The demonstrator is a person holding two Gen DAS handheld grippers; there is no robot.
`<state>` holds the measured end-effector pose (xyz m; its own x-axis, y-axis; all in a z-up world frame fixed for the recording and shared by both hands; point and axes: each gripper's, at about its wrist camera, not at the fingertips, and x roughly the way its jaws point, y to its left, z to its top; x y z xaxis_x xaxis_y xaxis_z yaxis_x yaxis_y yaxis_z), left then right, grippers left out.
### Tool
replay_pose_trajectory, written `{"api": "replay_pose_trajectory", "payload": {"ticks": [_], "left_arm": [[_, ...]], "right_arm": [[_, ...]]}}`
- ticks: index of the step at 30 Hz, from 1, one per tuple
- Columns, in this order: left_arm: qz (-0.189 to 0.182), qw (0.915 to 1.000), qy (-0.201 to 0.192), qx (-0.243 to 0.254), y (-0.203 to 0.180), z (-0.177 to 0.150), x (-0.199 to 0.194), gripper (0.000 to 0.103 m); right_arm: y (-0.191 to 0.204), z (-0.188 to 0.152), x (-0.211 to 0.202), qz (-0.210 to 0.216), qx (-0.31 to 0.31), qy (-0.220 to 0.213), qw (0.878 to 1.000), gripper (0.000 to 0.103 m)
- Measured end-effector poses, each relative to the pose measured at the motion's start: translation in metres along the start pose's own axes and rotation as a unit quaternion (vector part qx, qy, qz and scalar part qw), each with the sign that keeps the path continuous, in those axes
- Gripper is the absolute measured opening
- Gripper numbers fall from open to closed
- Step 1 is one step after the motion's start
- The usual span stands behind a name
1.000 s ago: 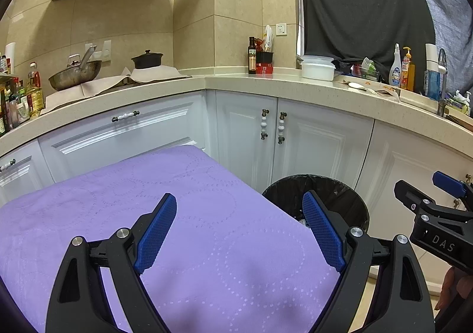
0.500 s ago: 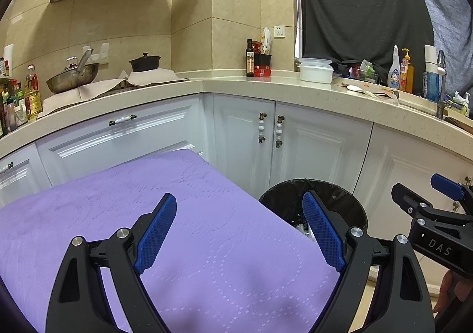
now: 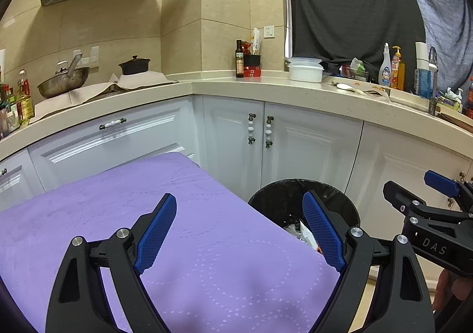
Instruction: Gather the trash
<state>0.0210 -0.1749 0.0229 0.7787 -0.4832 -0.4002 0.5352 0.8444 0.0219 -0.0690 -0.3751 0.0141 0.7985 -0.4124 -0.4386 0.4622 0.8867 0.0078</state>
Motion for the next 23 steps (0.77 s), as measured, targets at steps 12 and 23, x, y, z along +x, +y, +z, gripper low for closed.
{"api": "replay_pose_trajectory", "payload": {"ticks": [12,23], "left_arm": [[-0.017,0.9998,0.005,-0.008,0.005,0.004,0.001,0.088],[0.039,0.9983,0.036,-0.026,0.049,-0.003,0.0,0.088]], "right_arm": [[0.0,0.005,0.001,0.002,-0.005,0.0,1.0,0.087],[0.045,0.01,0.0,0.05,-0.03,0.001,0.998,0.091]]}}
